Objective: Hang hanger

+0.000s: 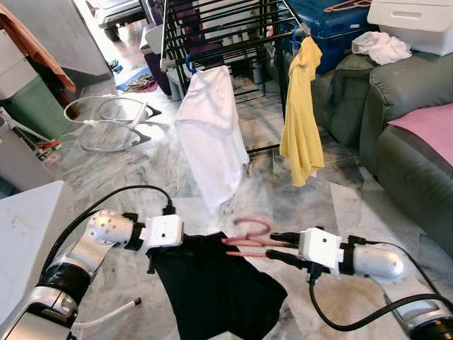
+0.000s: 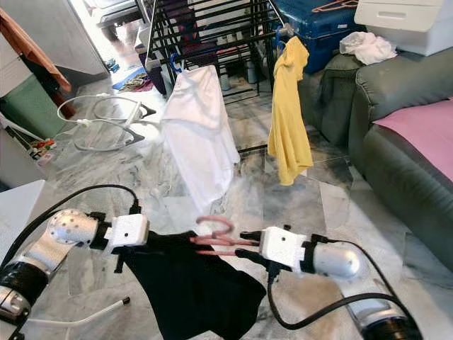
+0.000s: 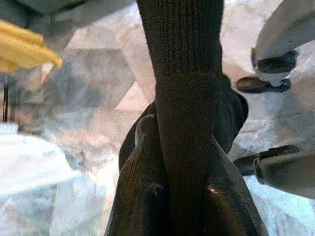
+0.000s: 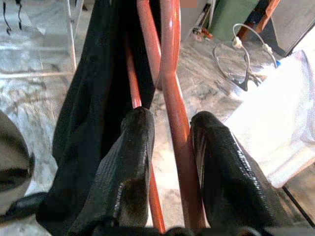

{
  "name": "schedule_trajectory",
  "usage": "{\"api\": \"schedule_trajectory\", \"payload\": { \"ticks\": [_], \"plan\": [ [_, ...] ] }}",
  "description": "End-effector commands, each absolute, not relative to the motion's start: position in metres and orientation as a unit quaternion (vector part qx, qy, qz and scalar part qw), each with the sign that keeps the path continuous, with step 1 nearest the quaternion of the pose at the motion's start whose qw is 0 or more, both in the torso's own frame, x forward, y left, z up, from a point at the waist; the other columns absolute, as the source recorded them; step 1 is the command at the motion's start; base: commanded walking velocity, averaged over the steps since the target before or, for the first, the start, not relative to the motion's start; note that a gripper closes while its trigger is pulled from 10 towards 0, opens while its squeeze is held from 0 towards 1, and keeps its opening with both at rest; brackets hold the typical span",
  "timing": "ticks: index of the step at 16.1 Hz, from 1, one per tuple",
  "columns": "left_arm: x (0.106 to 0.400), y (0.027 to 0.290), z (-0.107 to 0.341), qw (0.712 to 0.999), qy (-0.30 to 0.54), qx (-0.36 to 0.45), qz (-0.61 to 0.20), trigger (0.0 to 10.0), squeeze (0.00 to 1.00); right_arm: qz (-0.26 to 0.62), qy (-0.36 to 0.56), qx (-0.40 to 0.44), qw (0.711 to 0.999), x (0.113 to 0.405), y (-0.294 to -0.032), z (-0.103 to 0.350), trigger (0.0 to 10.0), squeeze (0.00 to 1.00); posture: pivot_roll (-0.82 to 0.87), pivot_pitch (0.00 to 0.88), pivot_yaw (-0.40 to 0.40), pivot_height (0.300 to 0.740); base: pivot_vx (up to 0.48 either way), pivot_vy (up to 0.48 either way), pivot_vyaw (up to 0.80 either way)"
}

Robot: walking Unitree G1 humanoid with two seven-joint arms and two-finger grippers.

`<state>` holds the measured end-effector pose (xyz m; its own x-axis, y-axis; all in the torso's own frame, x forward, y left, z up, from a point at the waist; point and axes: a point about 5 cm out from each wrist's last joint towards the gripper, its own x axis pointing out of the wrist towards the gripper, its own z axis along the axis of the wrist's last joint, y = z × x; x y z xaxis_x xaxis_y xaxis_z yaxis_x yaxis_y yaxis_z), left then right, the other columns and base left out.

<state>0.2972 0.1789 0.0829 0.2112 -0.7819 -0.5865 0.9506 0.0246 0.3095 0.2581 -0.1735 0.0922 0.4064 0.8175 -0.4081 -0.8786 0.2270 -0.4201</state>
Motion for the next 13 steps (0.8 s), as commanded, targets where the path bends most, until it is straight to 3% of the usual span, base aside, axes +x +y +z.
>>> {"api": "schedule_trajectory", "payload": {
  "ticks": [1, 7, 8, 13],
  "plan": [
    [0.298, 0.202, 0.085, 0.735, 0.136, 0.333, -0.576, 0.0, 0.0, 0.552, 0.042, -0.324, 0.767, 0.261, -0.17, 0.097, 10.0, 1.0, -0.2, 0.0, 0.235, 0.74, 0.0, 0.0, 0.0],
    [0.293, 0.232, 0.074, 0.796, 0.166, 0.295, -0.503, 0.0, 0.0, 0.525, 0.049, -0.353, 0.773, 0.273, -0.187, 0.114, 10.0, 1.0, -0.2, 0.0, 0.227, 0.74, 0.0, 0.0, 0.0],
    [0.292, 0.236, 0.073, 0.82, 0.167, 0.257, -0.484, 0.0, 0.0, 0.515, 0.024, -0.33, 0.791, 0.276, -0.181, 0.126, 10.0, 1.0, -0.2, 0.0, 0.226, 0.74, 0.0, 0.0, 0.0],
    [0.298, 0.239, 0.078, 0.862, 0.146, 0.184, -0.448, 0.0, 0.0, 0.521, 0.001, -0.215, 0.826, 0.265, -0.147, 0.124, 10.0, 1.0, -0.18, 0.0, 0.211, 0.74, 0.0, 0.0, 0.0]
  ]
}}
